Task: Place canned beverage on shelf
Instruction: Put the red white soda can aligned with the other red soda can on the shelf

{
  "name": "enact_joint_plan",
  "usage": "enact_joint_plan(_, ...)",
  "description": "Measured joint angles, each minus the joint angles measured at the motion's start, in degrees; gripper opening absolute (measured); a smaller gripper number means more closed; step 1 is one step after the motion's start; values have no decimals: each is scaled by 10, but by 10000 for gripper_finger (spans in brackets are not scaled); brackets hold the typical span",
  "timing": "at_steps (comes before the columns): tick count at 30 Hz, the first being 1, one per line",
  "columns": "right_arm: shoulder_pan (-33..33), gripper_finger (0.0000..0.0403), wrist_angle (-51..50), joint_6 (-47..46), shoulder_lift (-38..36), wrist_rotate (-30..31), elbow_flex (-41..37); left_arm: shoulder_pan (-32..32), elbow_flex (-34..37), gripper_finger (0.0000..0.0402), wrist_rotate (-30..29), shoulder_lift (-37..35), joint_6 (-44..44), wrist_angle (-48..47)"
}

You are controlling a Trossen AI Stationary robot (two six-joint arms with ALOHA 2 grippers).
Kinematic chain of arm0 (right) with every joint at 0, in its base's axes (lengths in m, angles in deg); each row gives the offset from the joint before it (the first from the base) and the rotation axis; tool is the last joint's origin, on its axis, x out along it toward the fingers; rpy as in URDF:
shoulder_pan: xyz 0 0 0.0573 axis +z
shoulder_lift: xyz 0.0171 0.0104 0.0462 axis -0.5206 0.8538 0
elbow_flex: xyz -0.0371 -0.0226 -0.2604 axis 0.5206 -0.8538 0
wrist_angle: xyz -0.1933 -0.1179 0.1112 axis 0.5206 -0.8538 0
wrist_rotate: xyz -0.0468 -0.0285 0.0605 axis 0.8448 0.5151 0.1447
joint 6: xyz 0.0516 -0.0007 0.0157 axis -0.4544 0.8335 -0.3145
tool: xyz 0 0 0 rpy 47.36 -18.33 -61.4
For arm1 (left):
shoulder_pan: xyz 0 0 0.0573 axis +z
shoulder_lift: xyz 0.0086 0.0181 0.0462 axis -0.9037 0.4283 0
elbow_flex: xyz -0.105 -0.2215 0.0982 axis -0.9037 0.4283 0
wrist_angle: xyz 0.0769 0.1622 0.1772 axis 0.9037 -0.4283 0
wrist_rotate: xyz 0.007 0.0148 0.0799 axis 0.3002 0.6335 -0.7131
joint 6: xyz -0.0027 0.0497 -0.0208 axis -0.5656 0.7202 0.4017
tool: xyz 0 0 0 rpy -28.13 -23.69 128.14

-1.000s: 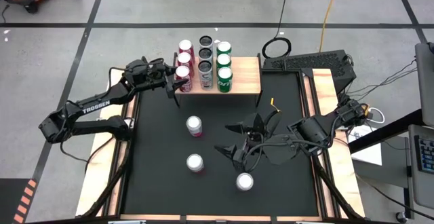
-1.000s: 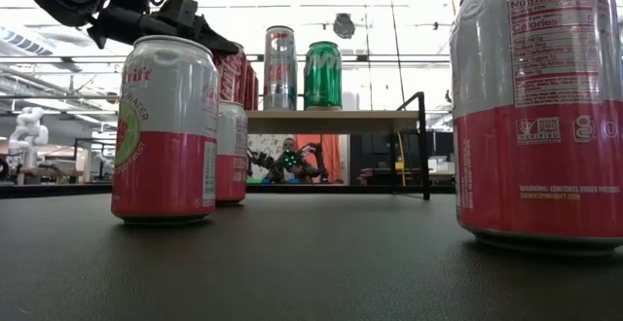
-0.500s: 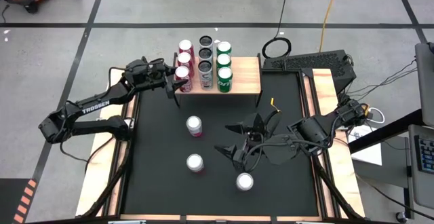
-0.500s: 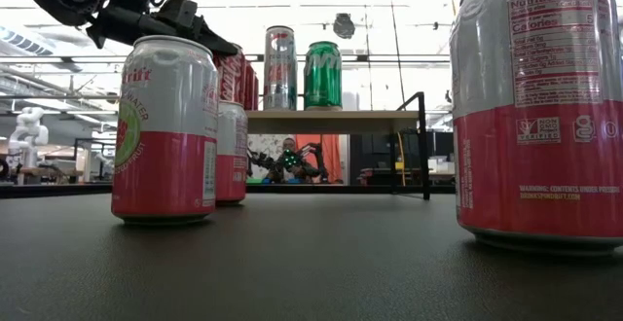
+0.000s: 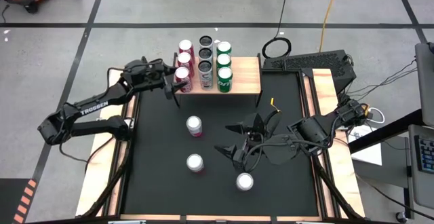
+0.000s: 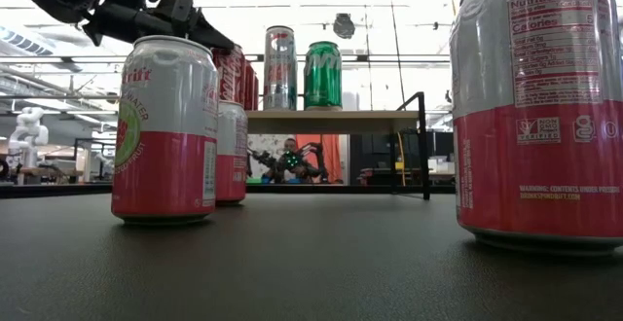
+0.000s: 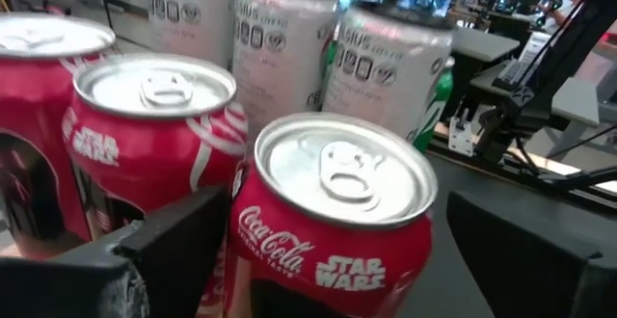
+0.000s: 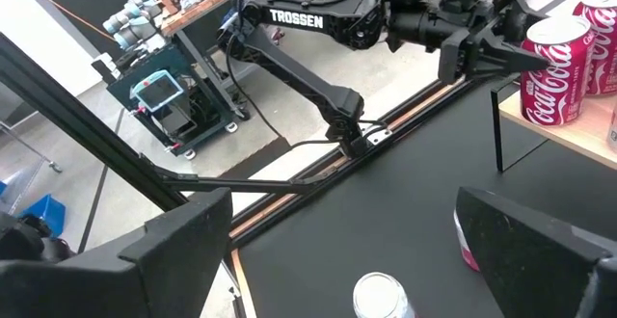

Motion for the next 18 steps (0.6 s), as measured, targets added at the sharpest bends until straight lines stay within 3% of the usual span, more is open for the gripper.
enact_joint_plan(6, 0, 380, 0, 0, 0, 0, 0, 0, 0, 393, -7, -45, 1, -38)
enact_joint_plan(18, 0, 380, 0, 5, 0, 0, 0, -14, -22, 390, -29, -163, -23, -247)
